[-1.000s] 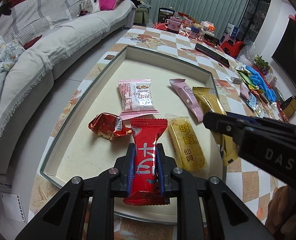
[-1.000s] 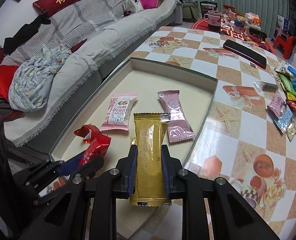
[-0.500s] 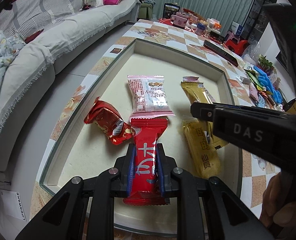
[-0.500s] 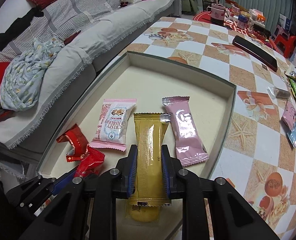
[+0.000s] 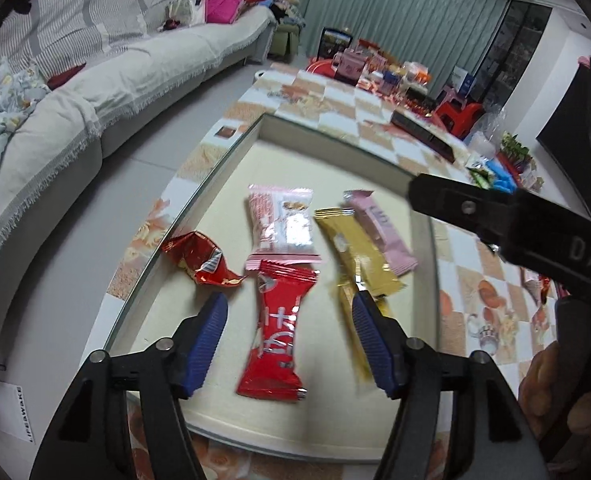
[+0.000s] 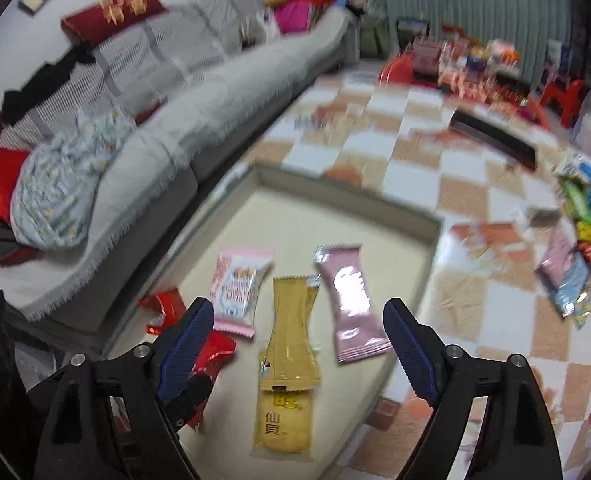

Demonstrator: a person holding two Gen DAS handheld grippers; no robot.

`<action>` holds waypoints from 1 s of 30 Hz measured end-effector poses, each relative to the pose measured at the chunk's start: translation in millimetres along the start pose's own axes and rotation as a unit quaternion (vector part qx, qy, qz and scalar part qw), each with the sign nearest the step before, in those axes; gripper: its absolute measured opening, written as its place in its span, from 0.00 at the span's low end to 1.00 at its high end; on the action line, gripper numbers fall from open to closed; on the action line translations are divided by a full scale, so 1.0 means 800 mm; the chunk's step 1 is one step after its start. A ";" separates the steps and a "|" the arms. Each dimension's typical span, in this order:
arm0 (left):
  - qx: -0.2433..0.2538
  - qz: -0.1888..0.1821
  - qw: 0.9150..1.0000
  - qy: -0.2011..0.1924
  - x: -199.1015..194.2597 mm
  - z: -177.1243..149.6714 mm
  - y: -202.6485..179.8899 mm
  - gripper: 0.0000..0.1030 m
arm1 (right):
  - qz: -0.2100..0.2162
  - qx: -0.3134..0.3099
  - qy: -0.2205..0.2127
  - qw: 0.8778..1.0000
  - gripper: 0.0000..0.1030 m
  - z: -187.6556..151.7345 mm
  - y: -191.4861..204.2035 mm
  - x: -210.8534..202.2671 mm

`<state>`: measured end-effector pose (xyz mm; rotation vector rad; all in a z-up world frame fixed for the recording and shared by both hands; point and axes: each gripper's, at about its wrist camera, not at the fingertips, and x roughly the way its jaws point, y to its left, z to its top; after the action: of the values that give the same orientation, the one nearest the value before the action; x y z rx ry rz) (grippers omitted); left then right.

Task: Organize snacks
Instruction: 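Open both grippers to drop the red packet and gold bar into the tray, then move both open grippers back over the snacks on the table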

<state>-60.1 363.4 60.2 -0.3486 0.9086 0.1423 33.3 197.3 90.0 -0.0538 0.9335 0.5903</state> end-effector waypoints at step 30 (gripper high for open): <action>0.161 -0.066 0.977 0.127 0.117 -0.099 -0.381 0.82 | -0.248 0.171 0.014 0.954 1.00 -0.257 -0.427 -0.168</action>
<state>19.2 48.4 13.6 -0.1252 1.1382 -0.1742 -9.0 -211.5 -1.0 0.0147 0.9927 -0.0411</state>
